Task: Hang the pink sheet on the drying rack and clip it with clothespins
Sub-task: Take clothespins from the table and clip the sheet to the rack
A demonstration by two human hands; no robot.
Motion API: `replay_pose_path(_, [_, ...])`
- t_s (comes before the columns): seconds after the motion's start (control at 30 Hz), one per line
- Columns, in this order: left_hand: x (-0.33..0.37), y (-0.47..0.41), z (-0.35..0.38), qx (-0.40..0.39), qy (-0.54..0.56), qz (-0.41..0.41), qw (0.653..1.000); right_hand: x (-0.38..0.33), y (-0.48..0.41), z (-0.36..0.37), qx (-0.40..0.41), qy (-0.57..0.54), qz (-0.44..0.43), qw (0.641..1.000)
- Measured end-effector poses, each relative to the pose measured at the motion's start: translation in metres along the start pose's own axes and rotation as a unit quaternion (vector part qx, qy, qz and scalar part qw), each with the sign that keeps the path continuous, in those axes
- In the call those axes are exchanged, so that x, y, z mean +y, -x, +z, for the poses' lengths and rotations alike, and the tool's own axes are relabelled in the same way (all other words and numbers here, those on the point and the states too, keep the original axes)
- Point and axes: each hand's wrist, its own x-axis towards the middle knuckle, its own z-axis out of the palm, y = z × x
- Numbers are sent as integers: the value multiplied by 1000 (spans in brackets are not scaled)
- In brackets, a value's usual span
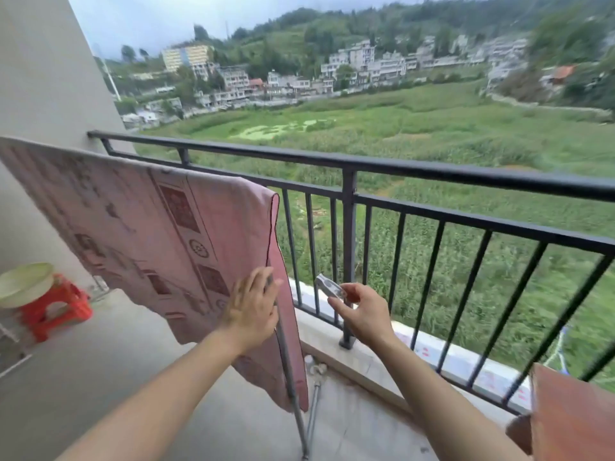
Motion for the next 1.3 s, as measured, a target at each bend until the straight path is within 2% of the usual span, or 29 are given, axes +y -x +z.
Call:
replay_pose_path(0.07, [-17, -27, -14, -14, -95, 90, 991, -7, -4, 1, -3, 16, -14, 1000])
replay_pose_path(0.17, [-39, -69, -26, -51, -273, 220, 935, -14, -10, -2, -2, 47, -27, 999])
replay_pose_path(0.2, [-43, -81, -29, -56, -298, 246, 921, -15, -13, -4, -5, 56, -29, 998])
replay_pose_path(0.3, [-48, -112, -40, -95, -224, 209, 947, -21, -20, -8, -14, 71, -31, 997])
replay_pose_path(0.33, [-50, -121, -43, -79, -218, 181, 956, -23, -22, -8, -15, 70, -31, 997])
replay_pose_path(0.43, [-55, -144, -56, -33, -311, 132, 940, -26, -25, -7, -14, 58, -32, 998])
replay_pose_path(0.47, [-53, -151, -64, -42, -335, 127, 933, -26, -26, -6, -12, 54, -33, 998])
replay_pose_path(0.53, [-46, -168, -83, -124, -355, 152, 914, -29, -29, -2, -8, 29, -29, 999])
replay_pose_path(0.57, [-42, -174, -94, -194, -344, 164, 904, -32, -31, 0, -5, 9, -25, 1000])
replay_pose_path(0.6, [-42, -181, -100, -232, -330, 174, 898, -35, -34, 3, -2, -11, -19, 1000])
replay_pose_path(0.73, [-51, -196, -110, -287, -186, 174, 923, -51, -45, 15, 7, -108, -1, 994])
replay_pose_path(0.83, [-58, -199, -109, -269, -130, 192, 935, -64, -53, 23, 4, -180, 8, 984])
replay_pose_path(1.03, [-65, -198, -102, -241, -66, 188, 950, -81, -72, 34, 11, -193, -26, 981])
replay_pose_path(1.17, [-64, -195, -102, -227, -69, 186, 954, -93, -81, 44, 3, -168, -46, 985])
replay_pose_path(1.3, [-62, -194, -103, -221, -68, 171, 958, -95, -82, 45, -25, -96, -64, 993])
